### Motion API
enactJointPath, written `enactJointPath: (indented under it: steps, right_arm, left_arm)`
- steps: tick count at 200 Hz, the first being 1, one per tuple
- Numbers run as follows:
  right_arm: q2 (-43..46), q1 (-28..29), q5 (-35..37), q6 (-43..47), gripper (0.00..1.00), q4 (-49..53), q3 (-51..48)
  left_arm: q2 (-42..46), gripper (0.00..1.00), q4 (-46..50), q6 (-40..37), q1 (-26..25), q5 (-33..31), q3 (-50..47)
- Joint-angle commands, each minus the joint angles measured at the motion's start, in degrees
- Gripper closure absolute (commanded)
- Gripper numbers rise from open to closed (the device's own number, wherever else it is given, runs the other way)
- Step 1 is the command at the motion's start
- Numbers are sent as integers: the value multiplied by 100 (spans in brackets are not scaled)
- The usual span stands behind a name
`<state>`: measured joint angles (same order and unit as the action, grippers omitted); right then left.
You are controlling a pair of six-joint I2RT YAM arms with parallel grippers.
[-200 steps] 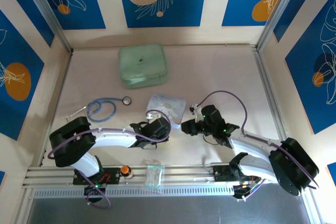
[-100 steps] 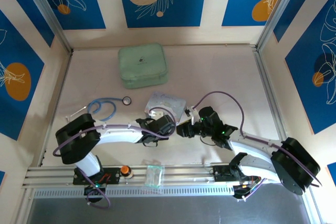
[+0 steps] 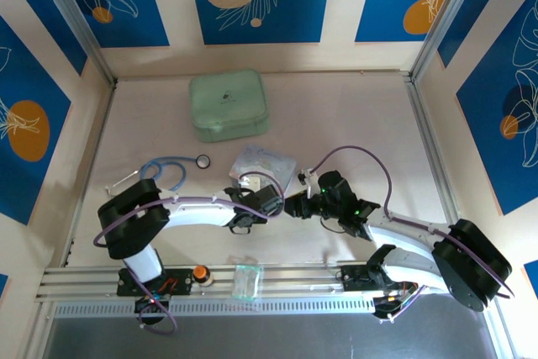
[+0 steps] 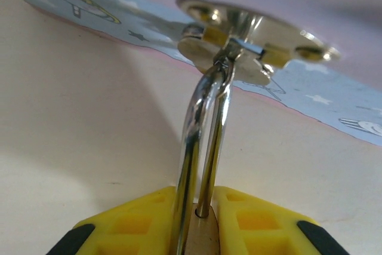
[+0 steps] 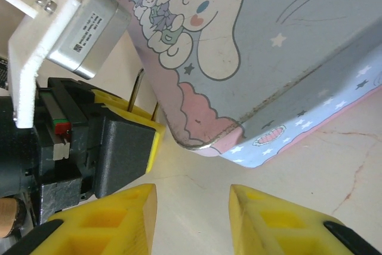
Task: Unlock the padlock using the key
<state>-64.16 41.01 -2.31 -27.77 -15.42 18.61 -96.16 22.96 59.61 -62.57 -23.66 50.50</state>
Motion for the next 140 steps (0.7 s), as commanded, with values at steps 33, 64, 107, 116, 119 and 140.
enactJointPath:
  steps: [33, 64, 107, 116, 119, 140]
  right_arm:
    - [-45, -15, 124, -130, 64, -153, -177]
    - [139, -6, 391, -241, 64, -225, -320]
    - [202, -22, 344, -229, 63, -159, -365]
    - [224, -34, 238, -229, 63, -229, -411]
    - [232, -32, 186, -229, 63, -259, -430]
    - [352, -111, -125, -449, 46, -229, -540]
  left_arm:
    - [-540, 79, 1290, 67, -215, -580, 250]
    - [-683, 77, 1378, 119, -322, -666, 377]
    - [-918, 76, 1665, 164, -491, -859, 707]
    - [-977, 76, 1678, 164, -519, -845, 757]
    - [-987, 76, 1682, 160, -522, -843, 759]
    - [-1069, 76, 1766, 189, -550, -887, 851]
